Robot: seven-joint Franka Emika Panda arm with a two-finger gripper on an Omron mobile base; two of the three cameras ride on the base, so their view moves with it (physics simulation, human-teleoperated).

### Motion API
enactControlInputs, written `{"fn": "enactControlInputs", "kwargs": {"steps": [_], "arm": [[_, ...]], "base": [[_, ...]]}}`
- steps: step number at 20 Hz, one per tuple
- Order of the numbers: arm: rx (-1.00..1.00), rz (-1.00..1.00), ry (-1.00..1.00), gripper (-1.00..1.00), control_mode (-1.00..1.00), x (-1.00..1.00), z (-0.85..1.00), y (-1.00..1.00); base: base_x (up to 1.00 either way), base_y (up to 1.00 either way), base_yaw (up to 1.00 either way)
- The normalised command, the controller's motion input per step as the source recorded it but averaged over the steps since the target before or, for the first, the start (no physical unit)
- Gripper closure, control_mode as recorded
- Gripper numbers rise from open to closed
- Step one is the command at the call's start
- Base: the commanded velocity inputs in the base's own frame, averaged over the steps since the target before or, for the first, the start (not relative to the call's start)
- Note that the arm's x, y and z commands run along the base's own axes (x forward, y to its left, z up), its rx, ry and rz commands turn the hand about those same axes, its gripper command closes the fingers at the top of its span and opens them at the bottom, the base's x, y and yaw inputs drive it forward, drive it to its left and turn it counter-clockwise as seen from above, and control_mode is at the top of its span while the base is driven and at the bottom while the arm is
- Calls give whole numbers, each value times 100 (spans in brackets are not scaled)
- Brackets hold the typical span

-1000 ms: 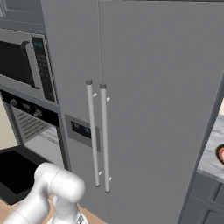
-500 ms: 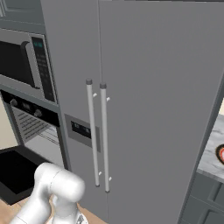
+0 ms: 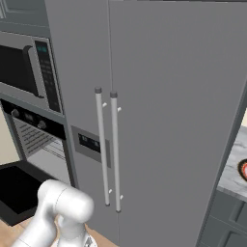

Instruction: Take the baked cake out of the oven and place it on the plate for cooling. Then close the oven door.

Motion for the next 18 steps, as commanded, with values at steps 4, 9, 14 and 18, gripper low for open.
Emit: {"fn": "enactControlInputs", "kwargs": {"steps": [4,9,14,18], "arm": [[0,-21,-5,-100,-100,14,0,-55],[0,-18,-8,-100,-100,5,-29,-50],[0,-2,-7,-100,-100,20,-14,-50],[-3,10,-13,-100,-100,2,-11,-28]], "base": [[0,0,0],[0,0,0],[0,0,0],[0,0,0]]}}
